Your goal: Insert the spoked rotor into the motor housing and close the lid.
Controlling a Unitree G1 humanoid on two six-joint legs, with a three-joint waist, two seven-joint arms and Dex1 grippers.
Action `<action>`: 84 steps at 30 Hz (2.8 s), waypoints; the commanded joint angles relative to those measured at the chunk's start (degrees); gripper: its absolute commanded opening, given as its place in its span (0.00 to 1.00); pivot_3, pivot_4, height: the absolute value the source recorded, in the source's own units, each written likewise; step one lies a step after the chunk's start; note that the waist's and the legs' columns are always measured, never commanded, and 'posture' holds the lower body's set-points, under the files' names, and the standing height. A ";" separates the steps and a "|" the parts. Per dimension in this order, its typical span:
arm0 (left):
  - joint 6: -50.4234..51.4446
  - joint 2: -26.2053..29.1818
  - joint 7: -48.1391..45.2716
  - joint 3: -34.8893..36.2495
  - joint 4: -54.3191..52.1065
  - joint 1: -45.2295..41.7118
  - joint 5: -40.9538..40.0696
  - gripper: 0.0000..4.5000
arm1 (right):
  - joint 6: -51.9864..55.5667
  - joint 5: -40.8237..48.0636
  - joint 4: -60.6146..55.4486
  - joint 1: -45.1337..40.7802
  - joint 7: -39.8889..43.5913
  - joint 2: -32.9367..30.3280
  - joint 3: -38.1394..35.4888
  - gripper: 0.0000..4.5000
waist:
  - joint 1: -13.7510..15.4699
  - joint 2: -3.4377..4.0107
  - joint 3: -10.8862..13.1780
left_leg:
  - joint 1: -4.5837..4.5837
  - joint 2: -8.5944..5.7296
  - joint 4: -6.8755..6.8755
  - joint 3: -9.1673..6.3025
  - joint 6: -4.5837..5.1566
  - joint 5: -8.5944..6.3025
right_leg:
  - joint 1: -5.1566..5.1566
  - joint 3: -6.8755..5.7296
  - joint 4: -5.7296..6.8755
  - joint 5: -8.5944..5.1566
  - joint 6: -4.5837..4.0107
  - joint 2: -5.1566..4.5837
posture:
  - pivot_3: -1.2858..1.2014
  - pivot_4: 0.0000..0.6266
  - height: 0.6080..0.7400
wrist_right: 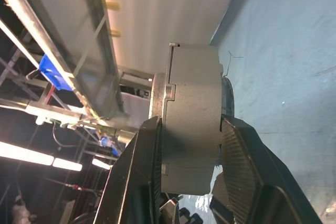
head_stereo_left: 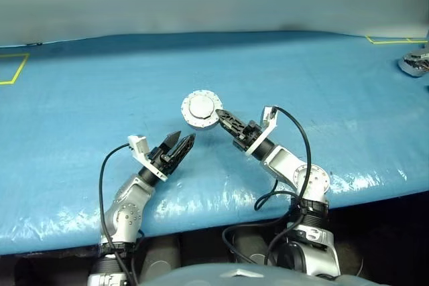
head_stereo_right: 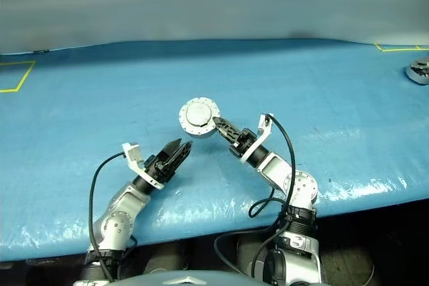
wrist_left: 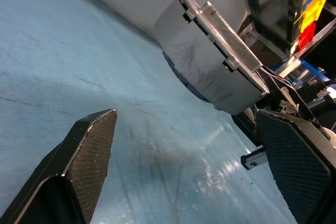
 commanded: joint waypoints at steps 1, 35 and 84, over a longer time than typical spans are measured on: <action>3.65 -1.43 -0.11 -0.72 -3.16 -1.01 -4.42 0.99 | 1.86 5.02 -4.58 0.09 0.53 0.50 2.06 0.28 | 0.02 0.00 0.00 | 0.00 0.00 0.02 -0.01 0.00 0.00 | 0.02 -0.01 0.00 0.00 0.00 0.00 | 0.52 0.24 1.00; 12.59 -8.58 8.38 4.13 -2.53 -0.40 -18.26 0.63 | 0.38 3.91 -6.72 4.50 2.76 -2.03 9.89 0.28 | 0.00 -0.01 -0.01 | -0.01 -0.02 0.21 -0.04 0.00 0.00 | 0.07 0.00 0.03 0.01 0.00 0.01 | 0.52 0.24 1.00; -6.70 -8.55 23.62 16.89 4.59 -9.54 -15.71 0.59 | -31.62 -16.41 1.71 1.87 1.23 0.87 9.13 0.80 | 0.12 -0.02 0.00 | -0.21 -0.05 1.00 -0.13 0.05 -0.03 | 0.07 0.02 0.47 -0.02 -0.16 0.06 | 0.52 0.24 1.00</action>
